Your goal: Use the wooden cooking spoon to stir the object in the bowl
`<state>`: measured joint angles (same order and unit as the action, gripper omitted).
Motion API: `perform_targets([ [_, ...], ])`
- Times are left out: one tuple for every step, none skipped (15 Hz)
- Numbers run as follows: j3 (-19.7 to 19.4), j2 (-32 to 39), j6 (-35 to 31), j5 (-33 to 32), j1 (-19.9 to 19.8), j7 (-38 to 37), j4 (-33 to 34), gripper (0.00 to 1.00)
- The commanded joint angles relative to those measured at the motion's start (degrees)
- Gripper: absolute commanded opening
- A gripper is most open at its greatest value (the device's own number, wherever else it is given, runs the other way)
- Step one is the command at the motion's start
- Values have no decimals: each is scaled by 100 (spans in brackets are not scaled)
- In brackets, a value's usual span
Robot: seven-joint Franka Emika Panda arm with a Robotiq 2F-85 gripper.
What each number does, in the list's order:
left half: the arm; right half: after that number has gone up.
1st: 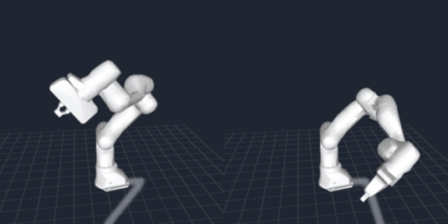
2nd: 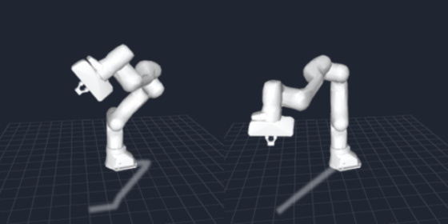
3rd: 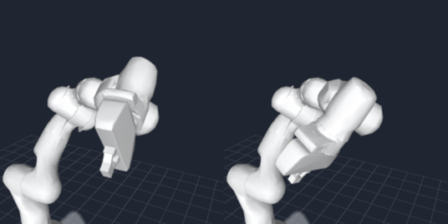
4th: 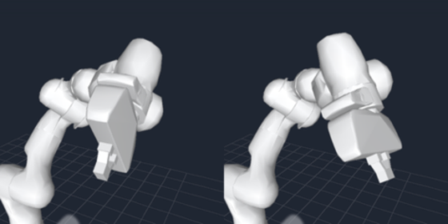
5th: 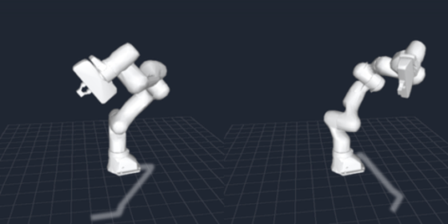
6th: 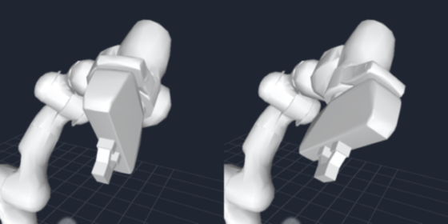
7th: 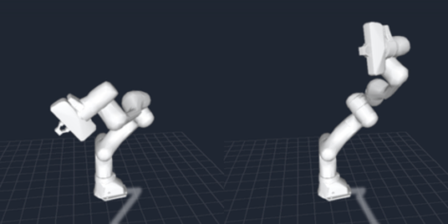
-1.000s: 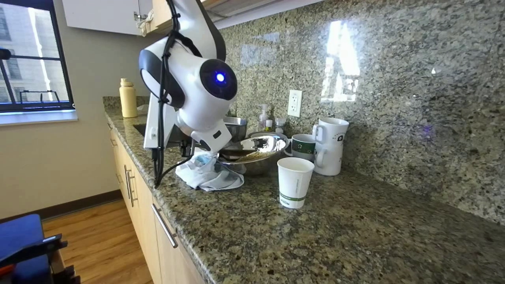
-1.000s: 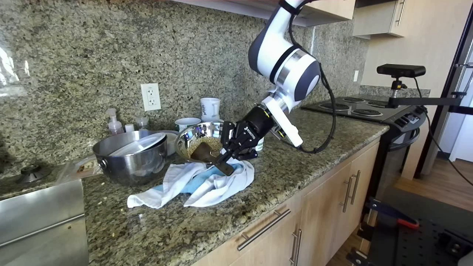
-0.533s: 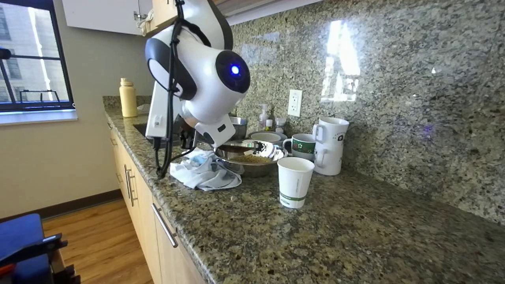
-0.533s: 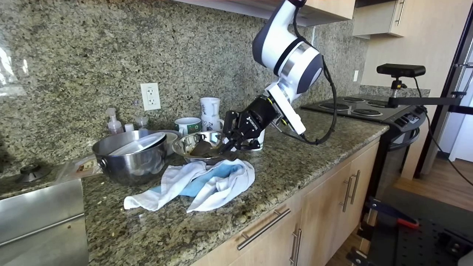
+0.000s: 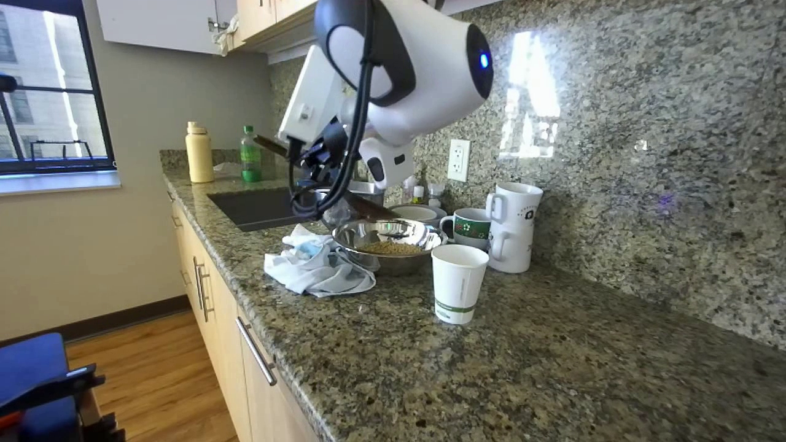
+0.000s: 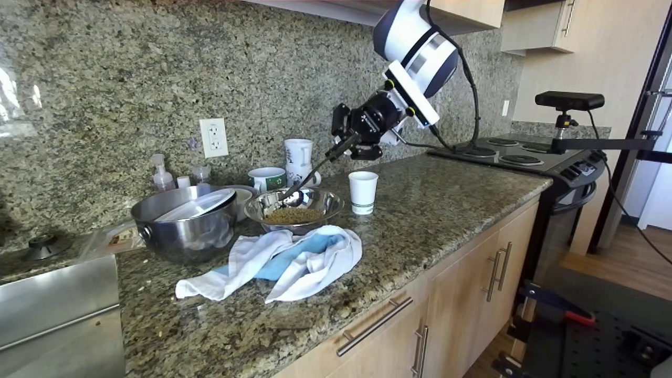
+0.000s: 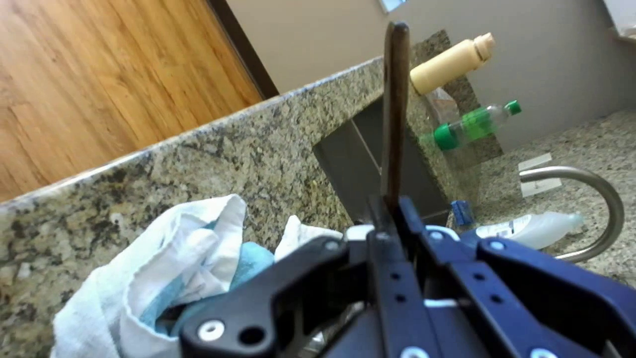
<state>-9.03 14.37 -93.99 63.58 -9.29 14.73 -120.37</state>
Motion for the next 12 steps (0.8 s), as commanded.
perform_targets([
  [8, 666, 1507, -295, -254, -750, 1207, 2],
  [18, 853, 1887, -306, -307, -951, 1526, 2],
  [17, 1017, 2216, -295, -355, -1144, 1796, 2],
  [17, 1173, 2472, -252, -382, -1355, 2038, 2],
  [9, 1332, 2680, -220, -410, -1563, 2276, 2],
  [7, 1417, 2809, -211, -409, -1680, 2342, 2],
  [4, 1240, 2713, -261, -311, -1597, 1874, 2],
  [-7, 1303, 2772, -261, -301, -1681, 1899, 2],
  [-21, 1330, 2788, -266, -285, -1713, 1836, 2],
  [-31, 1355, 2818, -276, -276, -1776, 1799, 2],
  [-35, 1377, 2866, -298, -267, -1825, 1770, 2],
  [-45, 1382, 2870, -312, -243, -1871, 1731, 2],
])
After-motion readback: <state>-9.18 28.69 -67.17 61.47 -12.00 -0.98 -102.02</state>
